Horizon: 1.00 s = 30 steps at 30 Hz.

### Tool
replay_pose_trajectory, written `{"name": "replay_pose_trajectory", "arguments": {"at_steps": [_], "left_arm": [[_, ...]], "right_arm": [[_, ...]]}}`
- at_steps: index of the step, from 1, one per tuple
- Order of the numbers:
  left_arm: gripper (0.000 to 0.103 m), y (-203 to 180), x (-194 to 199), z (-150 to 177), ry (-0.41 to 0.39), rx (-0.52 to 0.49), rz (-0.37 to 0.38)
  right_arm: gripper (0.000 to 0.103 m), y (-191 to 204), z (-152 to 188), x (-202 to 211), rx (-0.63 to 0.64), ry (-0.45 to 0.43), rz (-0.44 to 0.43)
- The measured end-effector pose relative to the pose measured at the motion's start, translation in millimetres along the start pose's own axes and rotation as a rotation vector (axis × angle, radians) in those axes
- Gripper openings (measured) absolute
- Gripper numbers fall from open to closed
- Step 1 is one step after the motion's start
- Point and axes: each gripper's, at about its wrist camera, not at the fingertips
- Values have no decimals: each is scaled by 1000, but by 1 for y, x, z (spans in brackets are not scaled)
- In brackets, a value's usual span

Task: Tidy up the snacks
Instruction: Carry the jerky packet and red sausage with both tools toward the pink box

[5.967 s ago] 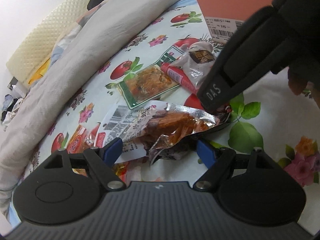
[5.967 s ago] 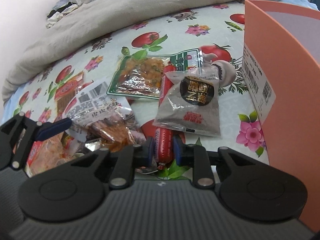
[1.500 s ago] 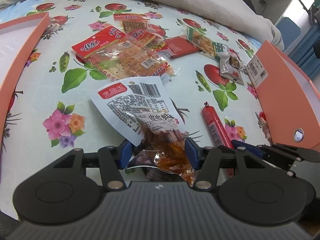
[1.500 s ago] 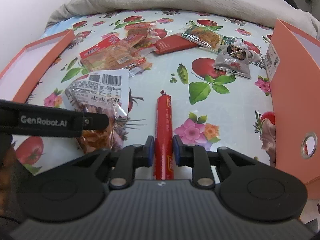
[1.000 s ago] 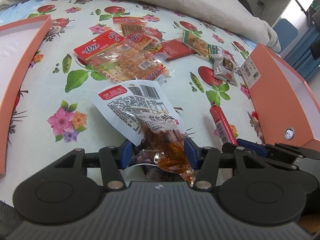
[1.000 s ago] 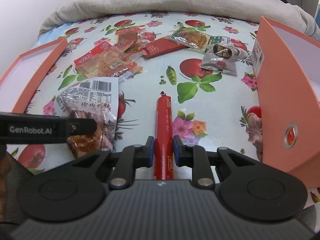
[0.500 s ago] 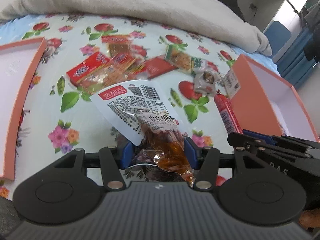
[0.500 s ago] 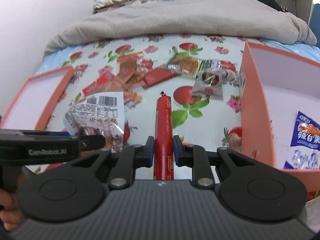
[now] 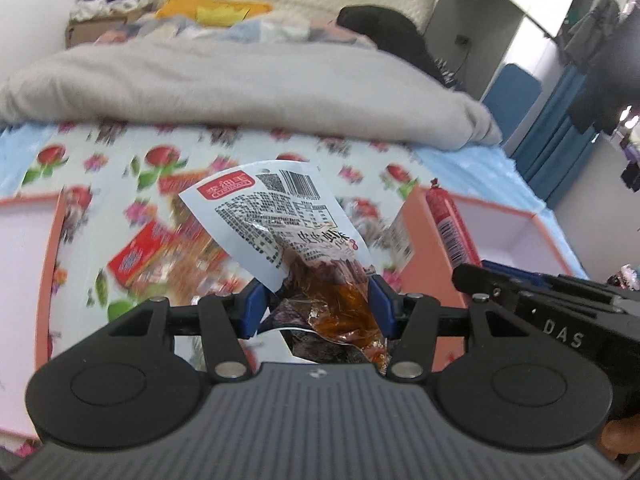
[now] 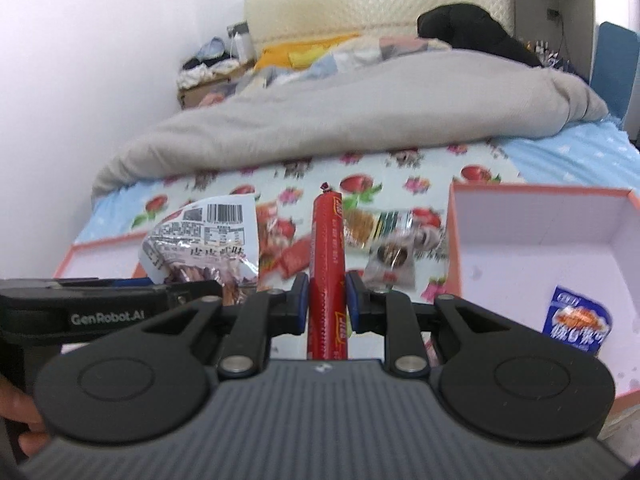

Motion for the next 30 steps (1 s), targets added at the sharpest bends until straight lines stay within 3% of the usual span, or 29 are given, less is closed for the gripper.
{"name": "replay_pose_trajectory", "arguments": {"at_steps": [8, 18, 22, 30], "left_arm": [[60, -40, 12, -54, -60, -100, 4], [60, -110, -2, -102, -102, -177, 76], [60, -136, -18, -111, -103, -212, 112], [60, -182, -78, -107, -25, -271, 177]], "right_arm": [[23, -19, -32, 25, -29, -90, 8], [23, -59, -62, 44, -63, -168, 68], [23, -80, -71, 44, -83, -177, 105], [23, -131, -67, 28, -145, -141, 187]]}}
Point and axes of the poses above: each gripper's, at about its wrist camera, not at the fingertips, and x roughly against the way its jaws point, y to its left, z to its underside, and after that the axes turned 15 degrees about -x, right-handed
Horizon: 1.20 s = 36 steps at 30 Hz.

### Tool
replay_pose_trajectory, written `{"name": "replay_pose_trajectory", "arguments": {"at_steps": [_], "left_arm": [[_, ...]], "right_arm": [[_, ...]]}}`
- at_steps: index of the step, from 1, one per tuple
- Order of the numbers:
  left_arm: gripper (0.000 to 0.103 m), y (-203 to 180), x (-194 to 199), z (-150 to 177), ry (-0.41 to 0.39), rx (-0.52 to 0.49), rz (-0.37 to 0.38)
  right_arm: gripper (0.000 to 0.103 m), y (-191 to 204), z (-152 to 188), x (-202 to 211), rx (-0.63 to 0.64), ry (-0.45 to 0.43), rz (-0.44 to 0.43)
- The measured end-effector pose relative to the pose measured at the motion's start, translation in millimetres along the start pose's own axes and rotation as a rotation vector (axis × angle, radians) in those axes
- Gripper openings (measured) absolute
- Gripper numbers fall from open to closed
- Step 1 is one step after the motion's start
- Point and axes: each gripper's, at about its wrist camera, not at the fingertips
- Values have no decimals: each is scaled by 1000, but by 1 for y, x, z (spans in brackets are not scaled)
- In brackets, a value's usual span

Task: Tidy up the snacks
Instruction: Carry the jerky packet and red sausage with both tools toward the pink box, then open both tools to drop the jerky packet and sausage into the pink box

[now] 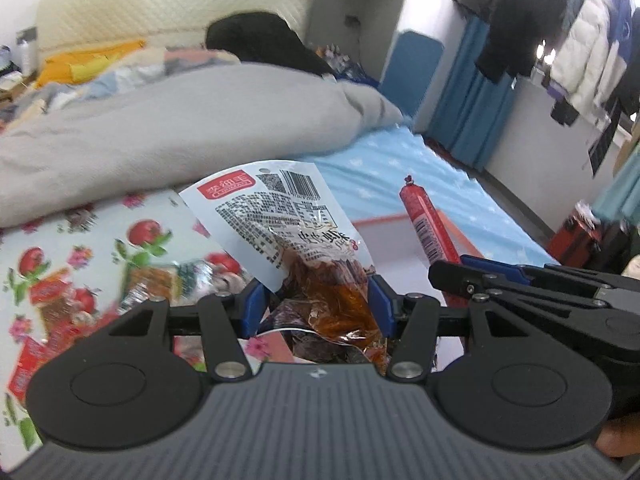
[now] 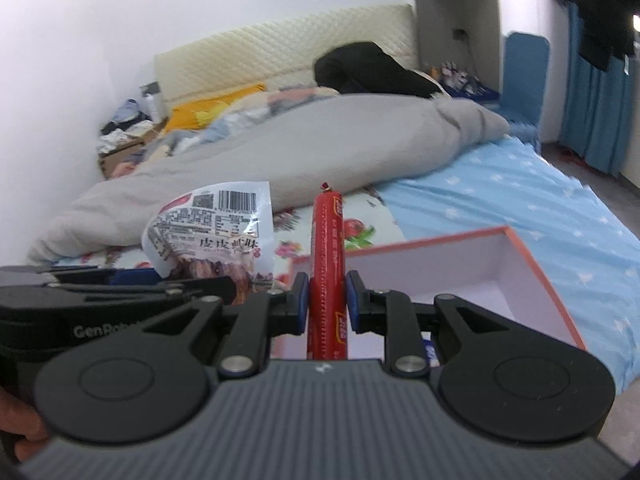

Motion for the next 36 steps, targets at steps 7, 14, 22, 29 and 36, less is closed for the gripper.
{"name": "replay_pose_trajectory", "arguments": {"at_steps": [7, 14, 22, 29, 36], "left_arm": [[60, -15, -58, 21, 93, -12, 53], [60, -19, -111, 39, 185, -14, 67], [60, -10, -149, 51, 263, 26, 88], [60, -15, -160, 56, 287, 2, 74], [68, -12, -149, 49, 269, 16, 66]], "right_arm": [[23, -37, 15, -34, -60, 89, 65], [23, -63, 35, -71, -86, 183, 108], [23, -87, 51, -105, -131, 267, 124], [23, -89, 53, -118, -126, 295, 119], [35, -92, 46, -115, -113, 273, 148]]}}
Point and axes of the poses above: each gripper's, at about its wrist camera, not at the fingertips, and x roughly against the way its jaws point, y to its left, z to its underside, and after that the axes turned 15 degrees about -x, right-handed
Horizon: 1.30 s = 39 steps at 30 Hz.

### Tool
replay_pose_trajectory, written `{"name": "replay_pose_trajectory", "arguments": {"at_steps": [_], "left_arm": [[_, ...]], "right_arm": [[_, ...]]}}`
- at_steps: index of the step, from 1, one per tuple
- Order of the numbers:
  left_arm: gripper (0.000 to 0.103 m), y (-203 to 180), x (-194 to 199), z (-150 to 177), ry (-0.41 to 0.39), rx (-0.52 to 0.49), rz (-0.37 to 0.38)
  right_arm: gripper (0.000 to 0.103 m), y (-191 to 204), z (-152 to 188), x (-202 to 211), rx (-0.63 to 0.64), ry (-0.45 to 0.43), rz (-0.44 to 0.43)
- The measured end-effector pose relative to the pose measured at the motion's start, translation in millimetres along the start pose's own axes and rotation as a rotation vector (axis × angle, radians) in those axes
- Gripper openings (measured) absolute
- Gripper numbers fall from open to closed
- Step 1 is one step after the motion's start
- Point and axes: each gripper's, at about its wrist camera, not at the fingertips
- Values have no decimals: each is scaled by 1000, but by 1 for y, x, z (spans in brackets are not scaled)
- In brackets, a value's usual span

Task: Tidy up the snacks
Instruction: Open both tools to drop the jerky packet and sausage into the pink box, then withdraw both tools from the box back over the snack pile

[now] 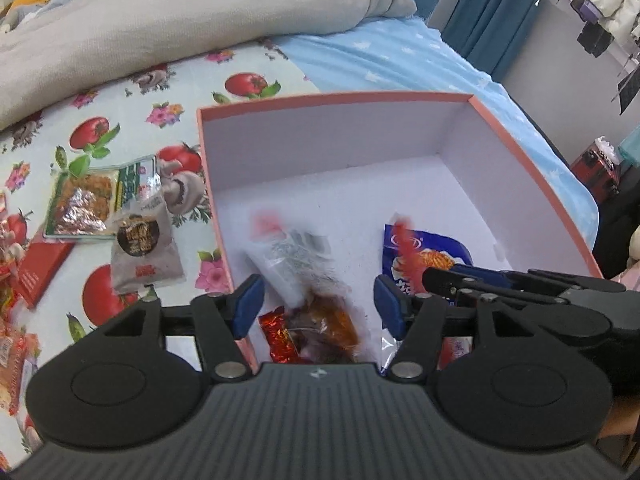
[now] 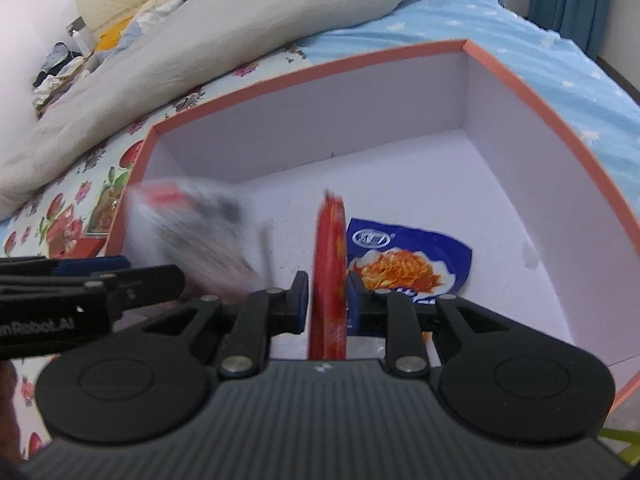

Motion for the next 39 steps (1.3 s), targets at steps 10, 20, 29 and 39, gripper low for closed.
{"name": "replay_pose_trajectory", "arguments": {"at_steps": [10, 20, 29, 39], "left_arm": [[68, -2, 63, -7, -98, -36, -32], [68, -2, 156, 10, -229, -87, -120], [68, 13, 239, 65, -321, -27, -197], [68, 43, 305, 144, -383, 89, -275]], "right_arm": [[43, 14, -2, 51, 7, -89, -51], [43, 39, 10, 120, 20, -201, -150], [43, 71, 44, 169, 72, -260, -226], [43, 111, 90, 196, 152, -264, -279]]}}
Point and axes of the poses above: each gripper's, at about its wrist camera, not at the fingertips, and x roughly against the way its jaws point, y to its left, z to its underside, and after that the axes turned 15 degrees about -x, right-handed
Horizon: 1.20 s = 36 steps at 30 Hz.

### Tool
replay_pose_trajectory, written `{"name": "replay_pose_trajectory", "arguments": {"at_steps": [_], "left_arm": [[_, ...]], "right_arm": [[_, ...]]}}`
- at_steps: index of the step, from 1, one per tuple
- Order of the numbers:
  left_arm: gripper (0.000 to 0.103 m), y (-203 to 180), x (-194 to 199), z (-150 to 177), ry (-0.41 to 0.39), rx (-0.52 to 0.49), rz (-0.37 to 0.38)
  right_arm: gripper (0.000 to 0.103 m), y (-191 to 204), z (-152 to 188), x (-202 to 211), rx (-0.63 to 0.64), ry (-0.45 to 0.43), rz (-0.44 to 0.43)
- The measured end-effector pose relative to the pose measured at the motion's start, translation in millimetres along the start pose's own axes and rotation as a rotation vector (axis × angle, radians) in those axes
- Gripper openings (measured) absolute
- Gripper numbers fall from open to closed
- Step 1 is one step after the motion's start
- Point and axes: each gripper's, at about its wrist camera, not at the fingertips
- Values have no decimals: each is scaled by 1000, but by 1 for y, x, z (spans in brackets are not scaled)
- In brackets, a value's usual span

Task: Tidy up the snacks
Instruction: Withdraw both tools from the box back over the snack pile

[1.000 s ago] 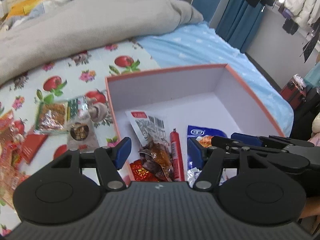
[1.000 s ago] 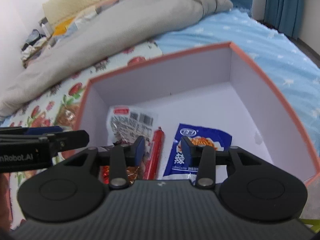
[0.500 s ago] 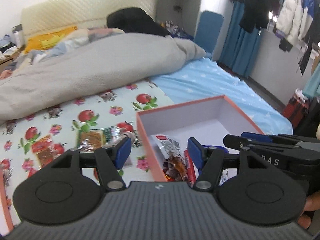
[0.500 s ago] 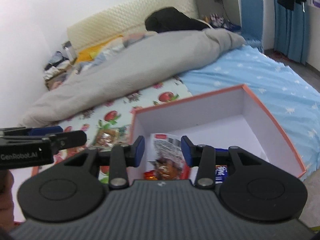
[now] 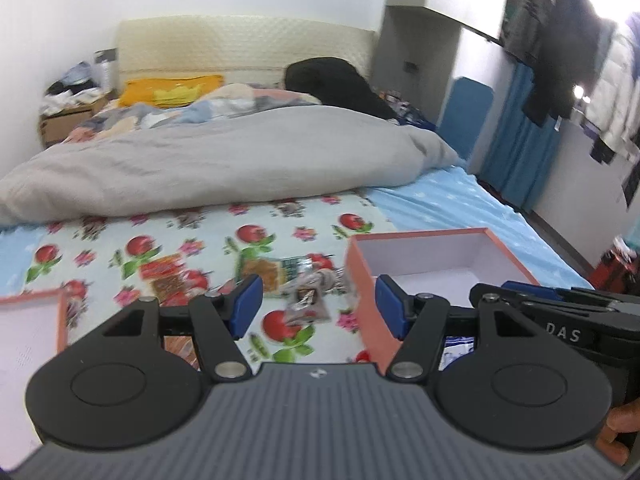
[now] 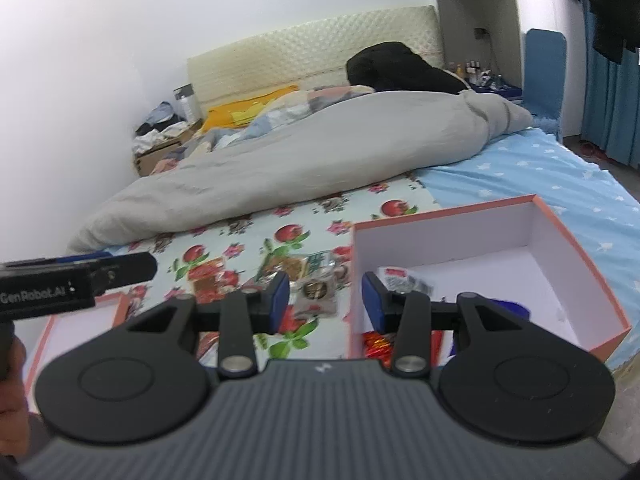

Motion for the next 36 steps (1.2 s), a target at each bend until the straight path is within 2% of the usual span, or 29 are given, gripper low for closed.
{"name": "replay_pose_trajectory", "arguments": {"at_steps": [7, 12, 23, 33, 36], "left_arm": [[68, 30, 32, 41, 3, 66, -68], [68, 43, 46, 70, 4, 128, -88], [68, 64, 43, 127, 50, 219, -104], [68, 63, 38, 155, 79, 252, -118], [68, 59, 39, 152, 83, 264, -86]], "right_arm": [[43, 29, 33, 2, 40, 36, -29], [43, 45, 55, 2, 89, 52, -41], [43, 59, 98, -5, 146, 45, -32], [43, 58, 117, -7, 130, 66, -21], [43, 59, 116, -4, 125, 81, -14]]}}
Point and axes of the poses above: each gripper's, at about its wrist camera, not at the fingertips, and x roughly against the way its jaws point, y to its left, z to its underside, and after that the axes turned 15 degrees about -x, right-handed
